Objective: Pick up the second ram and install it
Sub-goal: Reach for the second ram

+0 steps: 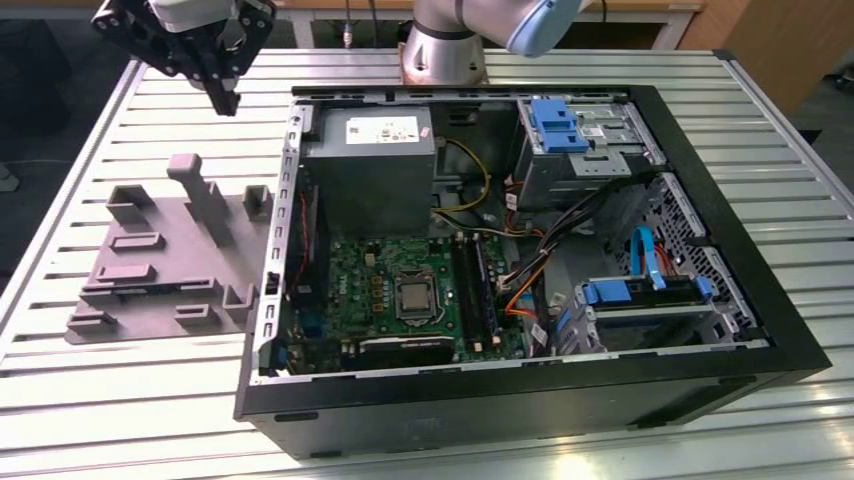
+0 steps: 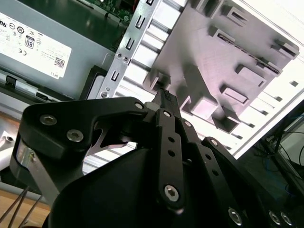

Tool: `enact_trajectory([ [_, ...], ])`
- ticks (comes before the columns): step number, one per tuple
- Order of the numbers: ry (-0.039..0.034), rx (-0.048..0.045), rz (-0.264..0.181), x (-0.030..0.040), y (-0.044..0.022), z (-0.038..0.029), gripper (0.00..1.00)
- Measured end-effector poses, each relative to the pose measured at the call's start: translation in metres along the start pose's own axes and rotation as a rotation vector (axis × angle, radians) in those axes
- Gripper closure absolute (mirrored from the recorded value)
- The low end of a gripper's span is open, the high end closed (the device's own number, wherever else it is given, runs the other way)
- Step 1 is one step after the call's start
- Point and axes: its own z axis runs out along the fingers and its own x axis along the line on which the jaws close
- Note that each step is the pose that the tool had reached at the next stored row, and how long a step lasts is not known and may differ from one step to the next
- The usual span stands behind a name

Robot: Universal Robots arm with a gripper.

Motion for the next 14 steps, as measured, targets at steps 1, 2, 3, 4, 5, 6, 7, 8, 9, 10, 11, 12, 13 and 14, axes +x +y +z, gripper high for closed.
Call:
enact_trajectory([
  [1,0.0000,0.0000,0.000,0.0004,-0.0001,0.0000,0.89],
  [2,0.0001,0.0000,-0.001,0.0007,-0.0003,0.0000,0.89],
  [3,0.0001,-0.0001,-0.001,0.0010,-0.0004,0.0000,0.89],
  [4,0.0001,-0.0001,-0.002,0.0014,-0.0006,-0.0001,0.89],
  [5,0.0001,-0.0001,-0.002,0.0017,-0.0007,-0.0001,0.89],
  [6,0.0001,0.0000,-0.003,0.0021,-0.0009,-0.0001,0.89],
  [7,0.0001,-0.0001,-0.003,0.0024,-0.0010,-0.0001,0.89],
  [8,0.0002,0.0000,-0.004,0.0028,-0.0011,-0.0001,0.89],
  [9,0.0002,-0.0001,-0.004,0.0032,-0.0012,-0.0001,0.89],
  [10,0.0002,-0.0002,-0.005,0.0035,-0.0013,-0.0001,0.89],
  [11,0.0002,-0.0002,-0.005,0.0038,-0.0014,-0.0001,0.89],
  [12,0.0003,-0.0001,-0.006,0.0042,-0.0015,-0.0002,0.89],
  [13,0.0003,-0.0002,-0.006,0.0047,-0.0017,-0.0002,0.89],
  [14,0.0003,-0.0002,-0.007,0.0052,-0.0018,-0.0002,0.89],
])
